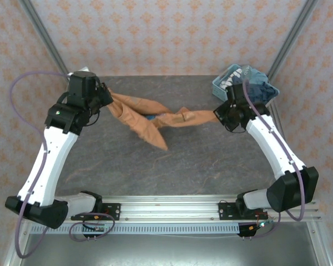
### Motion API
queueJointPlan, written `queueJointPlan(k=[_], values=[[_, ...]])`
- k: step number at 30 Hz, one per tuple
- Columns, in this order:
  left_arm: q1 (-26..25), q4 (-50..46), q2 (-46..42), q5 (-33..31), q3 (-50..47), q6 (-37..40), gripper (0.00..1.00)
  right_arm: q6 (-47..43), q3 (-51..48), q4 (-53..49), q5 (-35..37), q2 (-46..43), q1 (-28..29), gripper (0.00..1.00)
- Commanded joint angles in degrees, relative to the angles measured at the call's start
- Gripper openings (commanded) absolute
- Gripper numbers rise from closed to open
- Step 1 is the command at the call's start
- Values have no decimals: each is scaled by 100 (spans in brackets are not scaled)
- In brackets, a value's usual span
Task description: Fold and stack the t-shirts
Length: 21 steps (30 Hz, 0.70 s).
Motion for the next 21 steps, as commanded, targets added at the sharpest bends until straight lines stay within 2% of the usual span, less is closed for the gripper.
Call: queueJointPlan(k=[1,2,3,6,10,14,18,21], values=[[422,5,537,-627,-626,-54,20,39,-695,300,-290,319,8,0],[603,-180,718,-702,-697,-135,41,52,-838,347,-398,457,4,0],[789,-450,946,-710,-666,-231,51,47,-947,403,-546,626,11,0],[794,-807,1159,-471,-614,-236,61,-61,-1086,483,-810,1028,10,0],[101,-1038,672,-241,-1148,-502,66,-330,-936,319,-611,1221,8,0],[-901,-1371,191,205,-2177,-1398,66,-569,-642,115,-413,1368,9,0],[-2026,-418,-342,794,-3434,-2546,63,-669,-447,40,-434,1553,3,0],[-2519,-61,-86,803,-3689,-2809,64,-726,-375,-17,-425,1629,11,0]])
